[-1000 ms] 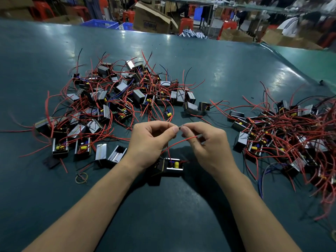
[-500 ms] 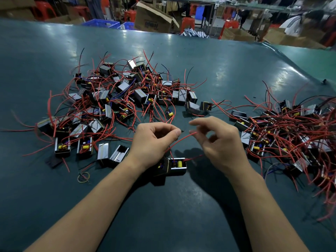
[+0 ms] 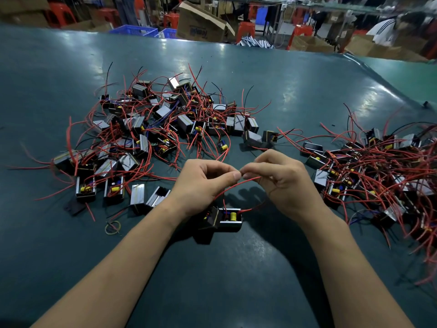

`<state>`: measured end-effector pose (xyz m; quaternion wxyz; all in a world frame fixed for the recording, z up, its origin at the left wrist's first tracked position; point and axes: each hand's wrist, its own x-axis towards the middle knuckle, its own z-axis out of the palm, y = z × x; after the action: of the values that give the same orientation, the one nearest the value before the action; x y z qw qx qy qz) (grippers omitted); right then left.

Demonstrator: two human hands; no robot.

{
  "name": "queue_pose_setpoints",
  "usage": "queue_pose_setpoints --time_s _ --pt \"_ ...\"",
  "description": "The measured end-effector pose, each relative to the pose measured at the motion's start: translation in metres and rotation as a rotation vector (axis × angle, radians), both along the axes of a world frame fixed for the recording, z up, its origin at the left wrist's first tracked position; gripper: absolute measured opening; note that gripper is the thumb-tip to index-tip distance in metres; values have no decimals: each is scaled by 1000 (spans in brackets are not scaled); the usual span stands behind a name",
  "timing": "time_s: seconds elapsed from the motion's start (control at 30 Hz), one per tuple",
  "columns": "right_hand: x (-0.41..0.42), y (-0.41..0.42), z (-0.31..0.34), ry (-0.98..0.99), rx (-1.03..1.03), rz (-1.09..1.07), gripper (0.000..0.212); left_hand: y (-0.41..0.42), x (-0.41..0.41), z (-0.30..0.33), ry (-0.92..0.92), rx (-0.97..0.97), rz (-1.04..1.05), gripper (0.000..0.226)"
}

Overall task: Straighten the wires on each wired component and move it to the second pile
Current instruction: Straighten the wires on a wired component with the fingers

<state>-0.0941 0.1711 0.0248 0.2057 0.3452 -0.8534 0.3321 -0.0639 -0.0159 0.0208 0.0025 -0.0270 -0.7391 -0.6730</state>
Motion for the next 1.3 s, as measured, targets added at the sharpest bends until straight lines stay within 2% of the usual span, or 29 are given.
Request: queue_pose_setpoints --time_s 0.17,0.27,0.33,0.4,0.43,0.47,0.5,0.53,0.6,0.63,0.67,0.73,0.8,0.87,0.97,1.07,1.3 --pt "5 -5 2 -209 25 -26 15 2 -1 -2 65 -42 -30 6" --pt "7 -11 3 -411 -48 -87 31 2 0 -2 140 -72 2 4" --pt "10 -16 5 -713 -304 -105 41 3 1 -2 233 -139 29 4" --pt "12 -22 6 -1102 -629 -80 43 5 2 -2 304 -186 55 5" --pt "13 -25 6 -1221 -745 -74 40 5 2 -3 323 -201 74 6" --pt "13 -27 6 -1256 -800 -84 38 5 2 -3 326 -209 95 7" --pt "14 -29 5 -1179 -780 -114 37 6 1 -4 317 -209 115 8" --pt "16 -31 3 -1000 -681 -160 37 6 1 -5 304 -200 132 8" --pt "17 -31 -2 -512 -355 -268 35 6 1 -5 284 -181 148 10" --pt "17 -30 -5 -316 -217 -286 34 6 0 -6 279 -177 149 11" --pt "17 -28 -6 -200 -125 -276 32 5 0 -6 278 -176 149 12" --pt "14 -21 -4 -157 -52 -193 25 3 -1 -6 276 -175 156 12" --pt "12 -12 -1 -201 -68 -101 15 2 -2 -5 248 -154 162 12" --pt "9 -5 2 -226 -125 -87 19 2 -3 -4 217 -138 146 11" --pt "7 -6 2 -95 -90 -79 27 1 -2 -2 207 -124 97 9" --pt "5 -8 0 18 -54 -28 14 0 -1 -1 186 -90 48 9" --pt "3 -5 -2 -28 -32 20 14 -1 0 -2 135 -43 17 5"
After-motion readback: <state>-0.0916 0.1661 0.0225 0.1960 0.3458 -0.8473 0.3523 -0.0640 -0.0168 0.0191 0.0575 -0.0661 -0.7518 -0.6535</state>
